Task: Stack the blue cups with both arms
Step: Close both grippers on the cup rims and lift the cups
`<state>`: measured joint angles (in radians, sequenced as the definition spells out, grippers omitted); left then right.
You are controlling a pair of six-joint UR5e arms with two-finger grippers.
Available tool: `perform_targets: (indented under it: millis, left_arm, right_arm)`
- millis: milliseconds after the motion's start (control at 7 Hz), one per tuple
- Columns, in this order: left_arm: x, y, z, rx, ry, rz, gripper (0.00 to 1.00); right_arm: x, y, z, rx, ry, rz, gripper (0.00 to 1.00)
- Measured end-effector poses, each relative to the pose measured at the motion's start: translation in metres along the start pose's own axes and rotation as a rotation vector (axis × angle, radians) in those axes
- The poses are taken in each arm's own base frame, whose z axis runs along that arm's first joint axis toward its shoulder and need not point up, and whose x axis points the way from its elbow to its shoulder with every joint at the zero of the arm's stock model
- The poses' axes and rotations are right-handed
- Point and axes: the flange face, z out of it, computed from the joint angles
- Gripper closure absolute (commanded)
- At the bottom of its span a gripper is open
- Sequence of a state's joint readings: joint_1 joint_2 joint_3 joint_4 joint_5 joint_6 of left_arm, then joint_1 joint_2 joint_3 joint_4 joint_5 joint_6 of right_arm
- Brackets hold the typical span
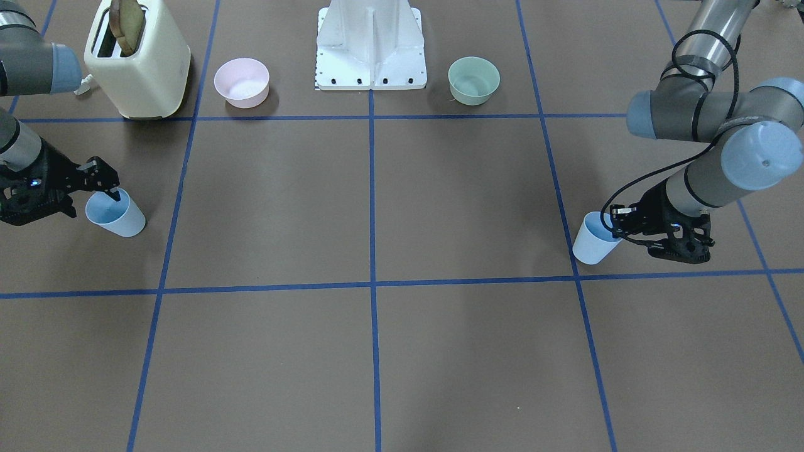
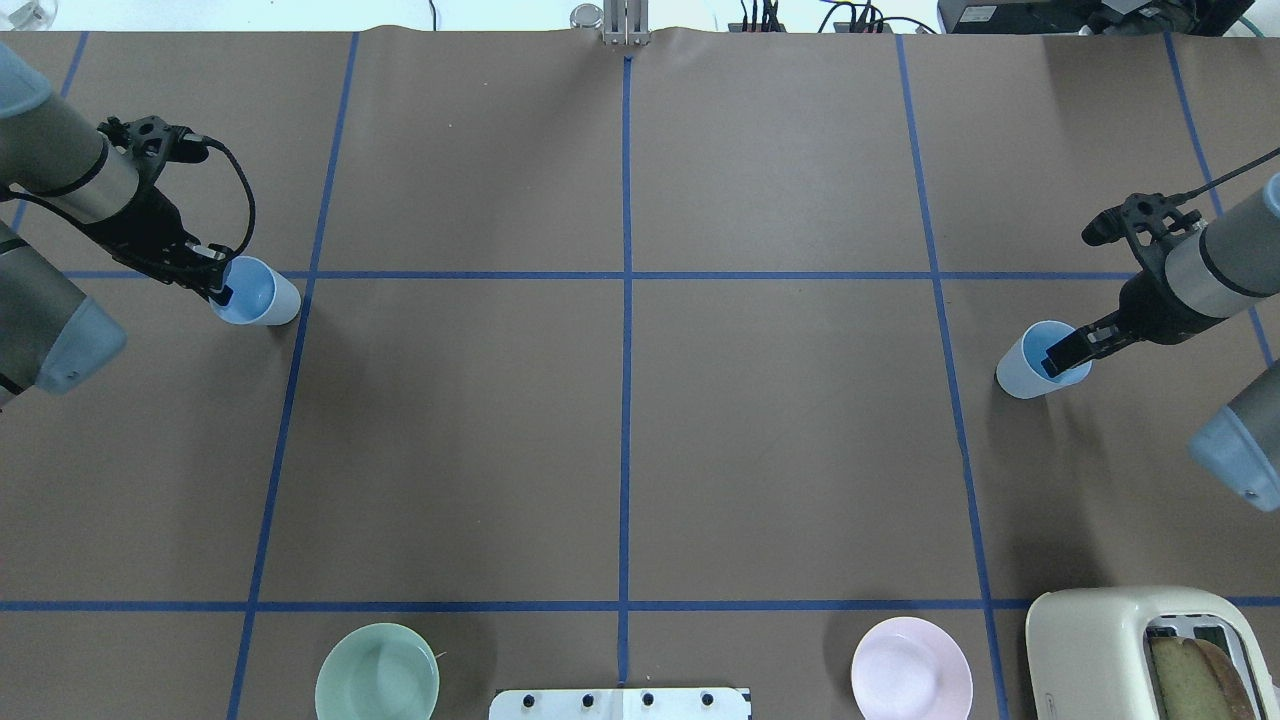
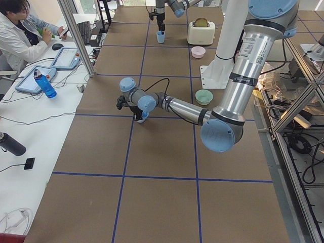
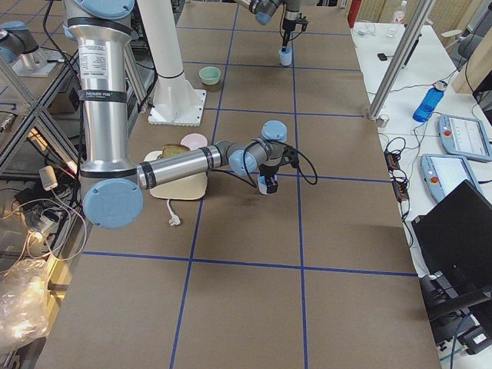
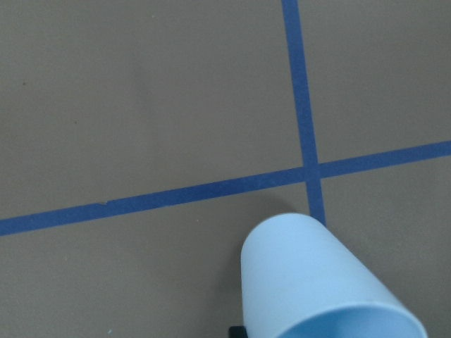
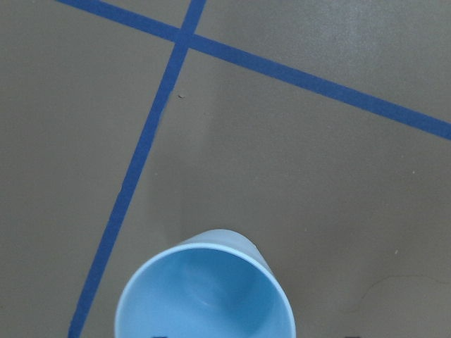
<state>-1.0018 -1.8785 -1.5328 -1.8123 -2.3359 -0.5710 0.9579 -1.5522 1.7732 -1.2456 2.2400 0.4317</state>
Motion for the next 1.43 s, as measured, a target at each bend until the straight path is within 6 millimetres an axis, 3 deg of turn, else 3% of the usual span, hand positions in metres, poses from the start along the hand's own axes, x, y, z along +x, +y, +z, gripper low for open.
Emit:
perform_targets:
  millis: [571, 1000, 1429]
  left_arm:
    - [0.037, -0.017, -0.021, 0.024, 0.040, -0.064, 1.00]
    - [0.084, -0.032, -0.038, 0.034, 0.088, -0.168, 1.00]
    - [0.140, -0.034, -0.031, 0.014, 0.117, -0.231, 1.00]
  right_arm:
    - [0.003, -0.001, 0.006, -0.013, -0.002, 0.001, 0.63]
    - [0.009, -0.002, 0.004, -0.012, 0.003, 0.005, 1.00]
    - [0.018, -0.004, 0.000, -0.011, 0.009, 0.020, 1.00]
